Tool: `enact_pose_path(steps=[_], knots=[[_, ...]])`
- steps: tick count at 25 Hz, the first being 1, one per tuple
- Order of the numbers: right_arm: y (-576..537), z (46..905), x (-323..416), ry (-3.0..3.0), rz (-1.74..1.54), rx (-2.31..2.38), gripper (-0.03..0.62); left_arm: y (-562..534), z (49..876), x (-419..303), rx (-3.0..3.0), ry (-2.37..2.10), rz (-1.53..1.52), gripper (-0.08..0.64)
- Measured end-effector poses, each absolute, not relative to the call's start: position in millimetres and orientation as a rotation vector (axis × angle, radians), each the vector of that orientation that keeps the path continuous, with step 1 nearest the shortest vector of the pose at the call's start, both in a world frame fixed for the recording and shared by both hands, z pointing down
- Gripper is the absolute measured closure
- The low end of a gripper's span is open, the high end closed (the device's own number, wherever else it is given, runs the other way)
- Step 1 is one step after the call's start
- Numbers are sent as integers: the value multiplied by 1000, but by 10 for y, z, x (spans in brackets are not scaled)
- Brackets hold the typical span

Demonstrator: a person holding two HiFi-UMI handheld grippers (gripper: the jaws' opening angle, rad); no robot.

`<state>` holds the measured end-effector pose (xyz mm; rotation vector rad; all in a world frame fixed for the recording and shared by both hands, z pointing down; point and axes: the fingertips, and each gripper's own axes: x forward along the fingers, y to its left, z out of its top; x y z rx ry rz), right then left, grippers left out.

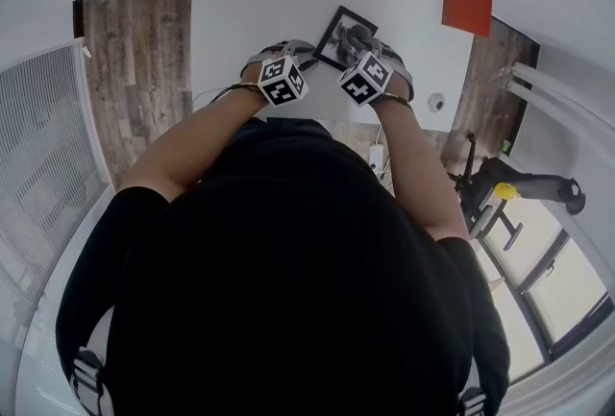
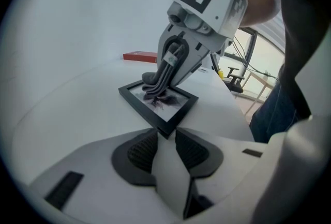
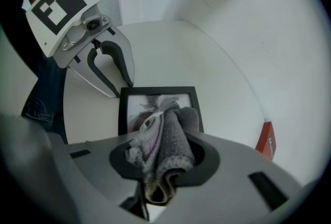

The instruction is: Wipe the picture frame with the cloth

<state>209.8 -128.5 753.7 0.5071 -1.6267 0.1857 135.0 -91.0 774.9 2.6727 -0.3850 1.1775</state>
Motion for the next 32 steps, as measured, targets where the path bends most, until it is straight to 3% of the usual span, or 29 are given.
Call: enact_pose_path(steps=[32], knots=[[-662, 7563, 1859, -1679, 299, 423, 486, -933, 7773, 1343, 2670, -412, 1154, 446]])
